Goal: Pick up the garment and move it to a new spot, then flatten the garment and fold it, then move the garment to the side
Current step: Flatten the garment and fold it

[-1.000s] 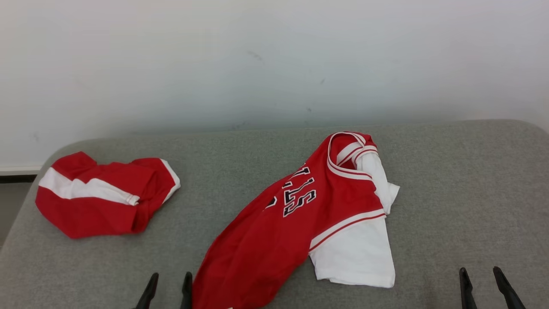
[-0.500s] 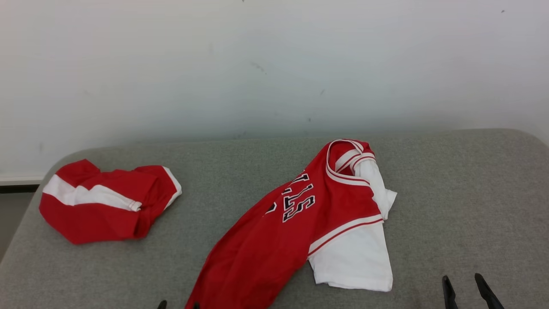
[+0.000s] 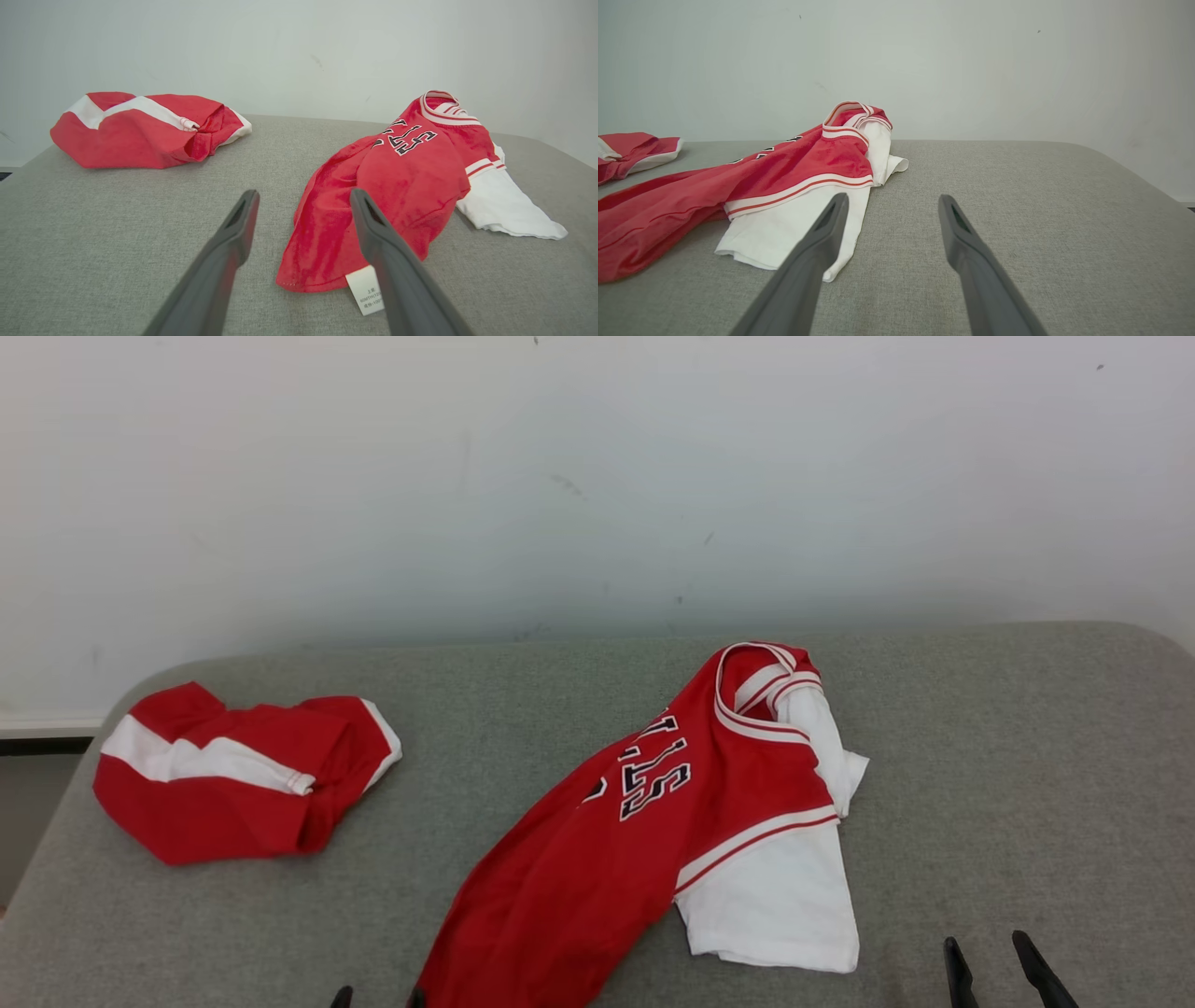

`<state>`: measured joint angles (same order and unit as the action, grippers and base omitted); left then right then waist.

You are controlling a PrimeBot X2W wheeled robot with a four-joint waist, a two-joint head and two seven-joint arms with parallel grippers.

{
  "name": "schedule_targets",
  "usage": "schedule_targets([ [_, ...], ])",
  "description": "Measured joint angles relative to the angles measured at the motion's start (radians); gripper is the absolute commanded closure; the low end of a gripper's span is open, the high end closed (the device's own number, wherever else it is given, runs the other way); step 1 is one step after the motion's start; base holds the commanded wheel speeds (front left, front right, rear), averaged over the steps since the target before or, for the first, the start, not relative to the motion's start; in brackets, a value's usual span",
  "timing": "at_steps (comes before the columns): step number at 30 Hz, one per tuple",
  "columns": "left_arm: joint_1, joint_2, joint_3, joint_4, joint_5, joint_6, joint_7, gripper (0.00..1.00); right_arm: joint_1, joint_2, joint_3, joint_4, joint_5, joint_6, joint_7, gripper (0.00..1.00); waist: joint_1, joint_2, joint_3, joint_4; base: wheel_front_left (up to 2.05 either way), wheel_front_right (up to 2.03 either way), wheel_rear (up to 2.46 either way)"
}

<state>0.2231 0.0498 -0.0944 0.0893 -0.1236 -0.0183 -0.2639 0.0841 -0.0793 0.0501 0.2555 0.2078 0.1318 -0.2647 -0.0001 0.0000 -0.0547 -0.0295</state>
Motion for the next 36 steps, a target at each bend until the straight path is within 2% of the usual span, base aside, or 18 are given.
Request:
schedule_targets([
  [21, -0.003, 0.000, -0.008, -0.018, -0.013, 0.021, 0.000, 0.00, -0.001, -0.004, 0.012, -0.013, 0.012, 0.000, 0.000, 0.00, 0.0000, 0.0000, 0.003, -0.004, 0.00, 0.00, 0.00],
  [27, -0.016, -0.001, -0.035, 0.098, -0.010, 0.017, 0.000, 0.00, -0.027, -0.011, 0.053, -0.004, 0.029, 0.000, 0.000, 0.00, 0.0001, 0.0000, 0.021, -0.003, 0.00, 0.00, 0.00],
  [36, -0.098, 0.012, -0.056, 0.202, -0.017, -0.012, 0.097, 0.00, -0.122, -0.036, 0.147, 0.108, 0.067, 0.000, 0.187, 0.00, 0.0001, 0.0000, 0.077, 0.000, 0.00, 0.00, 0.00],
])
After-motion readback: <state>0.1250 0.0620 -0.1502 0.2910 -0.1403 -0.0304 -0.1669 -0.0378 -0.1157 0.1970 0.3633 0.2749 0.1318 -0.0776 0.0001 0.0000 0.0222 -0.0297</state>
